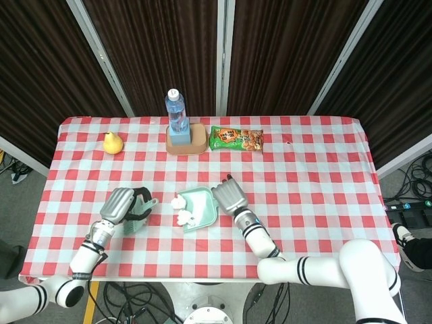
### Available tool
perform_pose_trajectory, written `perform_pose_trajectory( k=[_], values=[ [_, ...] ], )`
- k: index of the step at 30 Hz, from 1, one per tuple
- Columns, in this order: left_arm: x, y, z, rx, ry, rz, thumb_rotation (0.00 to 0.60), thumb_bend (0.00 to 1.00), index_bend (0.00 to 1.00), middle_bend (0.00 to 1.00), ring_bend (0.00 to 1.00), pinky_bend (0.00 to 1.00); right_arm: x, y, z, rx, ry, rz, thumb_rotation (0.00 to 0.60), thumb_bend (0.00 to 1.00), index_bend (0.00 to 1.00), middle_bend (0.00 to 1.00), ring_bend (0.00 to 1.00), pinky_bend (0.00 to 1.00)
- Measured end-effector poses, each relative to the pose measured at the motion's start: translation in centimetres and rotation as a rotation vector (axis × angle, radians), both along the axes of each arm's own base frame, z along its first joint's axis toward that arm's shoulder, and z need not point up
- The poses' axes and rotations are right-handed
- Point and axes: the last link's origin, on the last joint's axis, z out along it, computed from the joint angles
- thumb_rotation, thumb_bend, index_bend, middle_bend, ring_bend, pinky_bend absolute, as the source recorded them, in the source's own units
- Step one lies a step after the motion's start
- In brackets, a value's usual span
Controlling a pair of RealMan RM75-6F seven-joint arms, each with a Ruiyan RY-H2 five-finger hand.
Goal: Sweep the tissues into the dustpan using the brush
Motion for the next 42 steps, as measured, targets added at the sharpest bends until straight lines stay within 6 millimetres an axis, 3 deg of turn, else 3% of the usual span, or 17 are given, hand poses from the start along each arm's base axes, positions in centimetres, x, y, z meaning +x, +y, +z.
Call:
perform_pose_trajectory(
  k=[9, 25, 42],
  values=[
    [2.8, 1.9, -2.2, 0.013, -0.056, -0.059, 0.600, 0.41, 0.54, 0.56, 0.80, 0.94, 0.4, 0.2, -0.4, -0.001, -0.005, -0.004, 0.600, 0.47, 0.70, 0.59, 0.35, 0.21],
    [8.2, 4.2, -5.3, -0.075, -0.209, -0.139, 0.600, 0.41, 0.54, 0.56, 0.80, 0.94, 0.8, 0.3, -1.1, 0.004, -0.057, -0.032, 0.600, 0.57, 0.71, 0.59, 0.36, 0.21],
    [11.2, 5.4, -6.7, -0.158, -0.430, -0.072, 0.600, 0.42, 0.54, 0.56, 0.80, 0.93, -0.4, -0.4, -1.0, 0.028, -0.163, -0.129, 0.600, 0.59, 0.71, 0.60, 0.36, 0.21]
  ],
)
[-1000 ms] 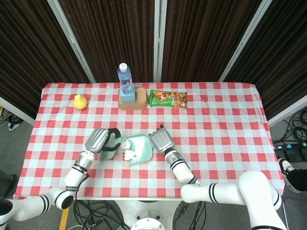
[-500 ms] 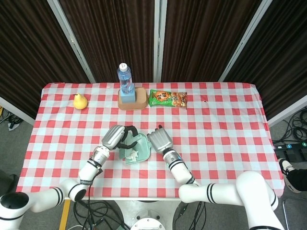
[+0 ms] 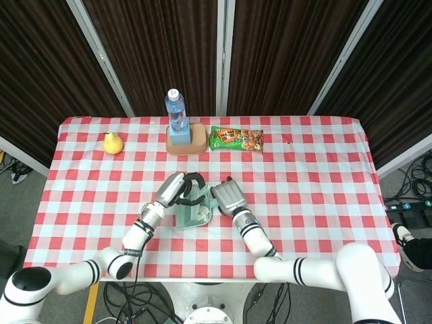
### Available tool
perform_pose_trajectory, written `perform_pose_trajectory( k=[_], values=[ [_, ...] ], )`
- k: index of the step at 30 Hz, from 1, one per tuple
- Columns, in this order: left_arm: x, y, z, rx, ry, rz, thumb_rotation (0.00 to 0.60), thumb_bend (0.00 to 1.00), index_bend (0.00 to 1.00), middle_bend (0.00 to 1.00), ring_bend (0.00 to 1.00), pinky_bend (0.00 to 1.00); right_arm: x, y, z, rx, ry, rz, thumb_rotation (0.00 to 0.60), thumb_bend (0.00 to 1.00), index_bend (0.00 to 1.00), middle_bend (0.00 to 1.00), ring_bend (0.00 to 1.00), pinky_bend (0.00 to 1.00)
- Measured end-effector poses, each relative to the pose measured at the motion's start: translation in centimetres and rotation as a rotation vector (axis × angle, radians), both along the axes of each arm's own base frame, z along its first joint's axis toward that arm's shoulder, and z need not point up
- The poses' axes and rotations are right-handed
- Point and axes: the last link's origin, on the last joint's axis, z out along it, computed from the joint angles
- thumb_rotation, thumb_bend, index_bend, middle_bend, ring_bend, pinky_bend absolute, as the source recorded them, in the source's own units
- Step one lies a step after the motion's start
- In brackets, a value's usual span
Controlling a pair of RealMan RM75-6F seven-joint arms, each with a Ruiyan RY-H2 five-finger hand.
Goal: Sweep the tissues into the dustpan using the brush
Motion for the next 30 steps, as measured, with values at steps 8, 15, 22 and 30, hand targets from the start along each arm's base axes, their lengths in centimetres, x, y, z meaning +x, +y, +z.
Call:
perform_pose_trajectory(
  k=[8, 15, 22, 30],
  values=[
    [-0.8, 0.1, 1.5, 0.045, 0.024, -0.007, 0.600, 0.42, 0.54, 0.56, 0.80, 0.93, -0.7, -0.2, 0.6, -0.010, -0.007, -0.006, 0.600, 0.58, 0.67, 0.59, 0.36, 0.21],
    [-1.8, -0.4, 3.2, 0.062, 0.067, -0.021, 0.600, 0.42, 0.54, 0.56, 0.80, 0.94, -1.3, -0.3, 0.9, -0.011, -0.011, -0.026, 0.600, 0.36, 0.44, 0.48, 0.30, 0.20],
    [-4.0, -0.5, 5.1, 0.119, 0.192, -0.034, 0.600, 0.42, 0.54, 0.56, 0.80, 0.93, -1.5, -0.3, 1.5, -0.021, -0.011, -0.033, 0.600, 0.16, 0.32, 0.42, 0.28, 0.20],
    [-6.7, -0.2, 6.0, 0.164, 0.341, -0.009, 0.600, 0.42, 0.54, 0.55, 0.80, 0.93, -1.7, -0.1, 1.8, -0.034, -0.002, -0.033, 0.600, 0.06, 0.20, 0.33, 0.24, 0.18]
  ],
)
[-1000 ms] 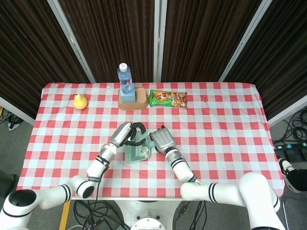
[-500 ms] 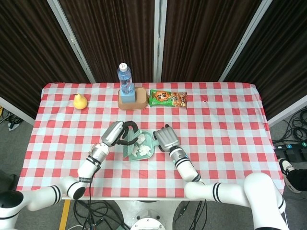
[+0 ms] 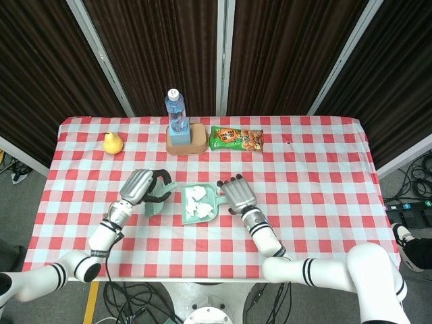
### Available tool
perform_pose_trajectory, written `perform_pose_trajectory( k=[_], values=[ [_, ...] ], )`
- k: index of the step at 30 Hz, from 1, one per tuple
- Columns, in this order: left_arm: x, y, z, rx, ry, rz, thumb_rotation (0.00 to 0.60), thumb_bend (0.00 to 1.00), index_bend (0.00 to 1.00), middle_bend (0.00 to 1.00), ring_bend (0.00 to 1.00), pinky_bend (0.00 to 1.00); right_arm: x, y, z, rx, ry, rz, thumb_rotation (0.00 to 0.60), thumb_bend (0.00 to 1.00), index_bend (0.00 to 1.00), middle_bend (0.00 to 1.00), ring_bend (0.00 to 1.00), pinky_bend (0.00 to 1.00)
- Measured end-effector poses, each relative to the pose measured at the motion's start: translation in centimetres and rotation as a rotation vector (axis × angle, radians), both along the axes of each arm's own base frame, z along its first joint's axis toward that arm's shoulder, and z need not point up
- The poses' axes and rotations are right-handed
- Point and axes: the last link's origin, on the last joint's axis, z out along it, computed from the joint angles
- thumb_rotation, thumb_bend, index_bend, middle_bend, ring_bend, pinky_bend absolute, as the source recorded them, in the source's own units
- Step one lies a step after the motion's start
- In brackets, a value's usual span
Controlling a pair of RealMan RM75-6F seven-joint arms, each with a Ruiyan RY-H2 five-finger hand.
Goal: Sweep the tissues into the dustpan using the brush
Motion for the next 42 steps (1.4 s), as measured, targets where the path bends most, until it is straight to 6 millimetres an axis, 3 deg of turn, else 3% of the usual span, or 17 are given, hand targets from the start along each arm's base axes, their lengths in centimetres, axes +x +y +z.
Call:
perform_pose_trajectory(
  k=[7, 13, 20, 23, 26, 31, 33, 37, 42],
  values=[
    [-1.8, 0.1, 0.0, 0.066, 0.240, -0.024, 0.600, 0.42, 0.51, 0.53, 0.80, 0.93, 0.3, 0.2, 2.0, -0.034, -0.018, 0.034, 0.600, 0.06, 0.17, 0.28, 0.20, 0.17],
    [-2.4, -0.1, -0.5, 0.092, 0.433, -0.053, 0.600, 0.35, 0.36, 0.44, 0.78, 0.92, -0.2, 0.4, 6.7, -0.111, -0.030, 0.085, 0.600, 0.06, 0.16, 0.26, 0.16, 0.16],
    [-2.0, -0.7, 0.2, 0.081, 0.432, -0.026, 0.600, 0.28, 0.26, 0.40, 0.72, 0.90, -3.9, 1.1, 13.3, -0.199, -0.008, 0.092, 0.600, 0.07, 0.15, 0.24, 0.13, 0.16],
    [-2.4, -0.8, 1.6, 0.117, 0.388, 0.004, 0.600, 0.26, 0.26, 0.40, 0.66, 0.86, -6.1, 1.8, 15.6, -0.223, -0.009, 0.074, 0.600, 0.11, 0.15, 0.24, 0.12, 0.15],
    [-3.7, -1.0, 4.4, 0.178, 0.351, 0.047, 0.600, 0.24, 0.26, 0.40, 0.56, 0.78, -8.3, 2.8, 17.7, -0.240, -0.025, 0.048, 0.600, 0.15, 0.14, 0.21, 0.07, 0.12],
    [-8.1, -2.9, 9.9, 0.296, 0.359, 0.134, 0.600, 0.21, 0.26, 0.34, 0.31, 0.39, -11.7, 5.2, 20.6, -0.261, -0.085, 0.000, 0.600, 0.22, 0.08, 0.14, 0.00, 0.04],
    [-9.8, -4.2, 11.6, 0.332, 0.385, 0.160, 0.600, 0.21, 0.25, 0.31, 0.26, 0.30, -13.4, 6.5, 21.9, -0.278, -0.116, -0.023, 0.600, 0.22, 0.05, 0.11, 0.00, 0.02],
    [-13.0, -7.9, 14.1, 0.387, 0.430, 0.219, 0.600, 0.21, 0.25, 0.30, 0.24, 0.26, -16.5, 9.6, 24.3, -0.334, -0.171, -0.063, 0.600, 0.22, 0.03, 0.09, 0.00, 0.00],
    [-15.2, -12.7, 15.4, 0.422, 0.474, 0.274, 0.600, 0.21, 0.25, 0.30, 0.24, 0.24, -19.7, 13.8, 26.6, -0.412, -0.208, -0.098, 0.600, 0.22, 0.02, 0.09, 0.00, 0.00]
  ],
)
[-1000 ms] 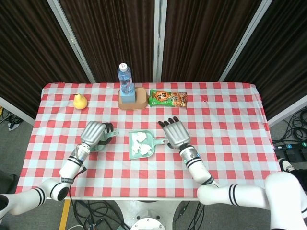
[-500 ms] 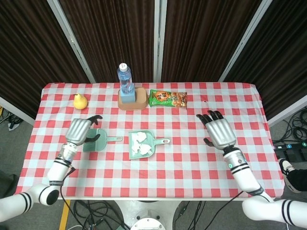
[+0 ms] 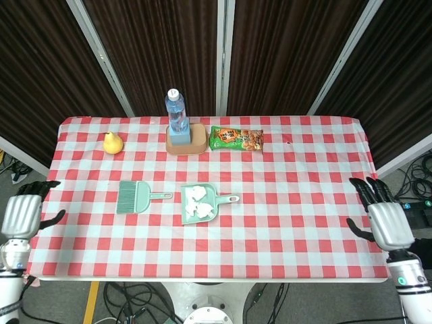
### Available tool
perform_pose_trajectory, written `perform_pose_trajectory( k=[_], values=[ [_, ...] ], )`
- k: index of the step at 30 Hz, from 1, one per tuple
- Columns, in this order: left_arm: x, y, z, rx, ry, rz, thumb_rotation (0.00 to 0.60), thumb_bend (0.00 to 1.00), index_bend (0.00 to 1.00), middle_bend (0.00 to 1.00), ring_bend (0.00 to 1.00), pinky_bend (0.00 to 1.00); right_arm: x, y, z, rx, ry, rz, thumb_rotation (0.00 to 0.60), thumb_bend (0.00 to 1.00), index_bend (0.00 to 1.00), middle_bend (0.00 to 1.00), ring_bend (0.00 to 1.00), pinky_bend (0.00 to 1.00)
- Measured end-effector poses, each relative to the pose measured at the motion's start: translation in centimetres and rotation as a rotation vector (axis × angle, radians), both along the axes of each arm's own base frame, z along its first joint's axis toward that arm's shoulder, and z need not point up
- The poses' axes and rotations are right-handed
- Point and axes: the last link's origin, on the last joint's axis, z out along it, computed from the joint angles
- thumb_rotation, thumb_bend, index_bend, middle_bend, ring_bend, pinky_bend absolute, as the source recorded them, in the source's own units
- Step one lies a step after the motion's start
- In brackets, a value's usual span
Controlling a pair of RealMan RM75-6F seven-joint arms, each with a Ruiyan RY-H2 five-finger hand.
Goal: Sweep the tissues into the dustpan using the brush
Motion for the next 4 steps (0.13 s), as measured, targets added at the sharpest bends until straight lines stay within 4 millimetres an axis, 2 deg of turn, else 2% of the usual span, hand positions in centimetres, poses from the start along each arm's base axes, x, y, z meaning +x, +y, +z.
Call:
perform_pose_trajectory(
  k=[4],
  values=[
    [-0.9, -3.9, 0.5, 0.035, 0.039, 0.047, 0.600, 0.21, 0.25, 0.30, 0.24, 0.22, -1.6, 2.6, 0.9, -0.044, -0.005, -0.028, 0.600, 0.22, 0.02, 0.09, 0.00, 0.00]
  ],
)
